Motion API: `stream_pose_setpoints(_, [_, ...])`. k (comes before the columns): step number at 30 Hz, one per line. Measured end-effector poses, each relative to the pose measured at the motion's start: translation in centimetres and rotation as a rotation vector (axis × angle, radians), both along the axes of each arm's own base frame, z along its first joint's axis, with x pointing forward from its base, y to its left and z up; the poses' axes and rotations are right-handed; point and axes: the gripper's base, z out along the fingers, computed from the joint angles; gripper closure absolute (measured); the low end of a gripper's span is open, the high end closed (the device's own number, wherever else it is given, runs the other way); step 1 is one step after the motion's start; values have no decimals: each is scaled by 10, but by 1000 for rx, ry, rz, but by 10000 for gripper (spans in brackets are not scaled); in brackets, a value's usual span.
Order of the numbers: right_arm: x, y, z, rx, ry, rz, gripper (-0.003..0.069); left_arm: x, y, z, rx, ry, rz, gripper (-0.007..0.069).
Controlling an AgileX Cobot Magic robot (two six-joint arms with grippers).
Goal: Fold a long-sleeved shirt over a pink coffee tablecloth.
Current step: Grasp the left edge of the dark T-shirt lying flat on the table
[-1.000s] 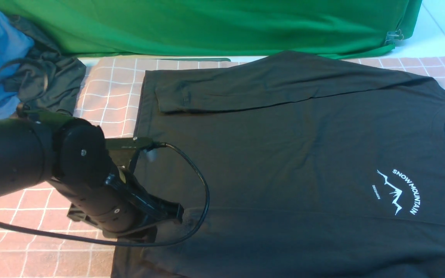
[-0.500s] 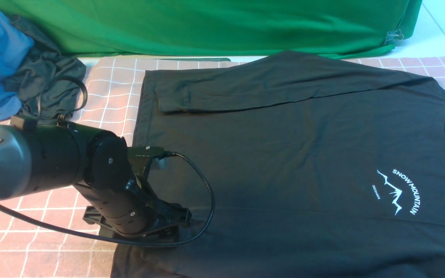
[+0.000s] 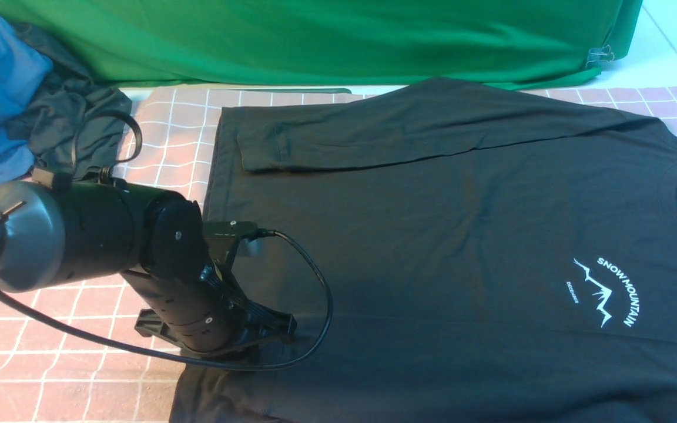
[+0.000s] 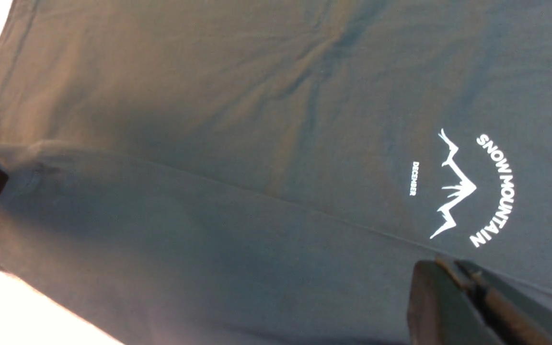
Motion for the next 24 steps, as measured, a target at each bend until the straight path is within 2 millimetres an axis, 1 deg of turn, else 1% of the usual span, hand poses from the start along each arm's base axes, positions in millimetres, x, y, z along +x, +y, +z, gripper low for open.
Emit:
stream_pose_setpoints(2, [0,0,0,0,0,0,608,0,0,0,-3,-1,-8,568])
stream_pose_setpoints(3, [0,0,0,0,0,0,607,0,-1,0,-4,-1,-9,575])
stream_pose_setpoints(7, [0,0,0,0,0,0,607,0,-1,2,-8,-8,-11,575])
stream_pose_setpoints(13, [0,0,0,0,0,0,602,-4,1,13,-29,-52,-10,575])
stream_pose_setpoints(21, [0,0,0,-1,0,1,589,-16,6,62,-104,-204,-9,575])
stream_pose_setpoints(22, [0,0,0,-1,0,1,589,-16,6,62,-104,-204,-9,575])
stream_pose_setpoints(23, [0,0,0,-1,0,1,589,-19,7,69,-116,-230,-10,575])
stream_pose_setpoints(24, [0,0,0,-1,0,1,589,-20,7,73,-121,-241,-10,575])
